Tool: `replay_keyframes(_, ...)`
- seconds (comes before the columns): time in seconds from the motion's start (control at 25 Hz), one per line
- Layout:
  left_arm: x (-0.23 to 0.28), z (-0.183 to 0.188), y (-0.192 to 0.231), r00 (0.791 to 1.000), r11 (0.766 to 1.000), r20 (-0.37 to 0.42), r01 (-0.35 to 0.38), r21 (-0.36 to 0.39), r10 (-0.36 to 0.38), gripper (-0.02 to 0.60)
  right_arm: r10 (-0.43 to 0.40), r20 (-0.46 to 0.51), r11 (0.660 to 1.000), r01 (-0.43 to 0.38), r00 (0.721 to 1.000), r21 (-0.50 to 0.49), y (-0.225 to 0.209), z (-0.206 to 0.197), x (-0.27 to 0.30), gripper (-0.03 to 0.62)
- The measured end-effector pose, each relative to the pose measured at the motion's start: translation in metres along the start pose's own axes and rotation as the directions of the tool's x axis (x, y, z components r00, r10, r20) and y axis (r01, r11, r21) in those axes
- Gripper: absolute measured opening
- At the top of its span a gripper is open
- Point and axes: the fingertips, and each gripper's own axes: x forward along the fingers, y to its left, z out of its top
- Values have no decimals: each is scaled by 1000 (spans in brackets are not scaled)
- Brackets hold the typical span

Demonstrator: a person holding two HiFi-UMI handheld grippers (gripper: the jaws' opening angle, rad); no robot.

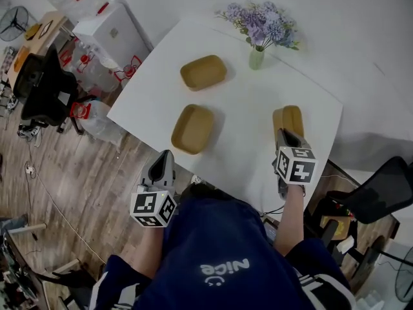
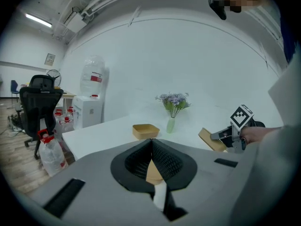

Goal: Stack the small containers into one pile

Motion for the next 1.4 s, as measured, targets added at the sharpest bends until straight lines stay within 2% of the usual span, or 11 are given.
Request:
replay_keyframes(0.16,-9,-13,5,999,999,-10,-41,-14,40,20,76,74,987,-65,994,-146,28,19,0,55)
replay_keyframes(0.28,-7,-16,4,999,999,-12,-38,-15,38,20,133,121,964,-100,984,-246,48,37,1,55)
replay_keyframes(0.36,-3,-11,3,1000,1000,-1,-24,-8,24,19,183,143,937,-128,973,-325,64,48,4,55)
replay_keyframes(0.52,10,-4,13,1000,1000,2,3,-6,-3,20,251,115,867,-170,961,-468,98,65,15,55)
replay_keyframes(0.72,25,9,35,998,998,-16,61,30,-60,20,314,112,802,-200,943,-563,135,97,28,55)
replay_keyframes(0.88,37,27,61,998,998,2,58,31,-58,20,359,88,715,-214,929,-665,166,122,42,55)
replay_keyframes(1.08,43,34,82,999,999,9,45,21,-45,19,419,58,577,-217,906,-787,191,144,57,55)
replay_keyframes(1.28,42,32,97,1000,1000,-4,15,8,-15,20,450,-26,399,-226,893,-889,206,153,79,55)
replay_keyframes(1.4,39,30,104,1000,1000,-15,-2,1,2,18,507,-81,296,-262,858,-919,221,157,88,55)
